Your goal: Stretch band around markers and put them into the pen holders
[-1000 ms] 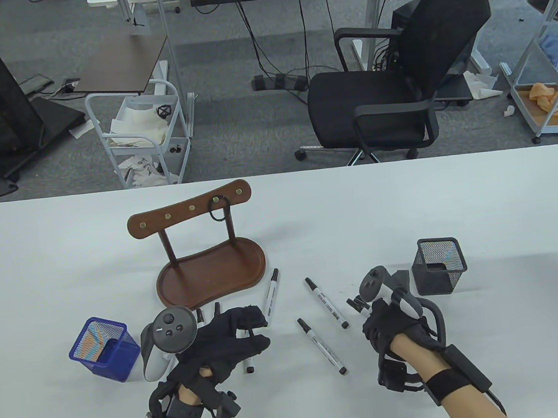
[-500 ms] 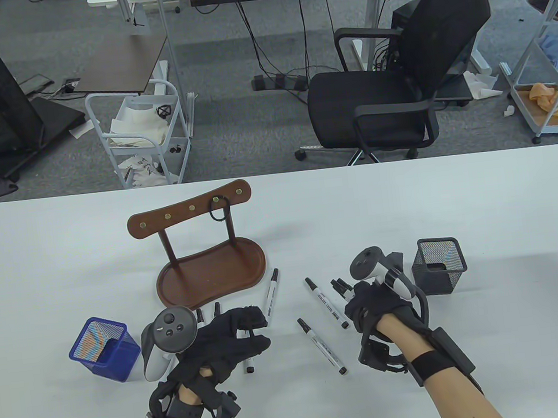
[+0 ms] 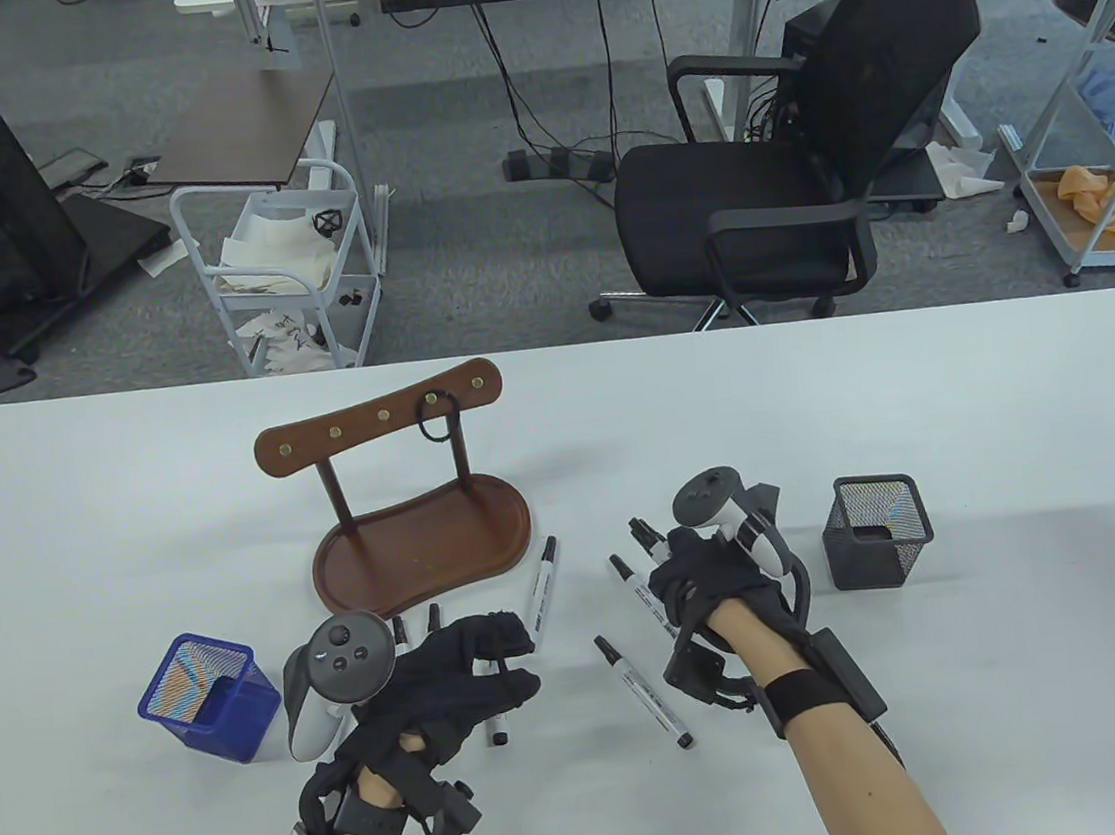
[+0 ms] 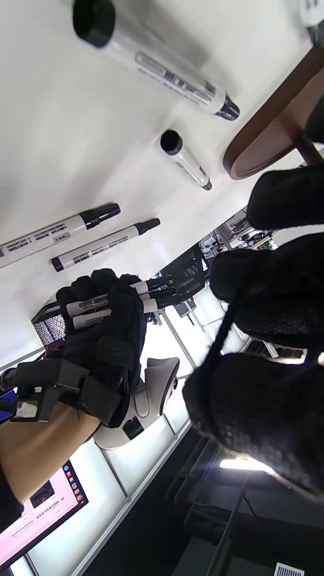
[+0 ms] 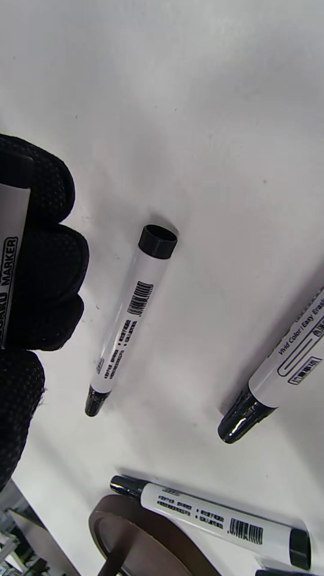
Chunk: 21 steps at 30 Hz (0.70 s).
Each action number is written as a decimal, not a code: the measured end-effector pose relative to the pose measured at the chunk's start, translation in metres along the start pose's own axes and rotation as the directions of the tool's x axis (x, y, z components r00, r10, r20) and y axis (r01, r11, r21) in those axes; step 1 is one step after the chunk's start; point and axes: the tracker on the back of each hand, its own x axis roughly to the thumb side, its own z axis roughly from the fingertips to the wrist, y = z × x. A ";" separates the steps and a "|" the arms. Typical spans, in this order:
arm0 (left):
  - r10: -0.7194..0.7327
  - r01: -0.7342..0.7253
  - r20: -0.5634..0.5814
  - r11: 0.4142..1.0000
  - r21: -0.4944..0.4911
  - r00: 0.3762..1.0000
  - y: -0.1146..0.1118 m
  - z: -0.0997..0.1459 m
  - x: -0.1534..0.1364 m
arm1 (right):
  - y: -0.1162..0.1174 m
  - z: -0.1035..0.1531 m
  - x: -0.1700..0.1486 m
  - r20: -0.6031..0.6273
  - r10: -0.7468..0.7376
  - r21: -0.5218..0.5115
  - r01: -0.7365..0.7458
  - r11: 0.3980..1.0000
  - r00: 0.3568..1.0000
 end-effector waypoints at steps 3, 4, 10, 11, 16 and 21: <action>0.001 -0.001 0.001 1.000 0.003 1.000 0.000 0.000 0.000 | 0.003 -0.004 0.003 -0.023 0.064 -0.064 -0.066 0.996 0.998; 0.002 -0.002 0.000 1.000 0.003 1.000 0.000 0.000 0.000 | 0.004 -0.005 0.004 -0.019 0.076 -0.081 -0.077 0.994 0.997; 0.002 -0.002 0.001 1.000 0.004 1.000 0.001 0.000 0.000 | 0.013 -0.009 0.008 -0.020 0.117 -0.067 -0.118 0.991 0.993; 0.002 -0.002 0.001 1.000 0.005 1.000 0.001 0.000 0.000 | 0.015 -0.010 0.008 -0.026 0.135 -0.074 -0.137 0.988 0.991; 0.001 -0.001 0.002 1.000 0.006 1.000 0.000 0.000 0.000 | 0.020 -0.012 0.010 -0.042 0.176 -0.094 -0.179 0.979 0.984; 0.000 0.000 0.001 1.000 0.008 1.000 0.000 -0.001 0.000 | 0.024 -0.015 0.011 -0.055 0.199 -0.100 -0.204 0.974 0.978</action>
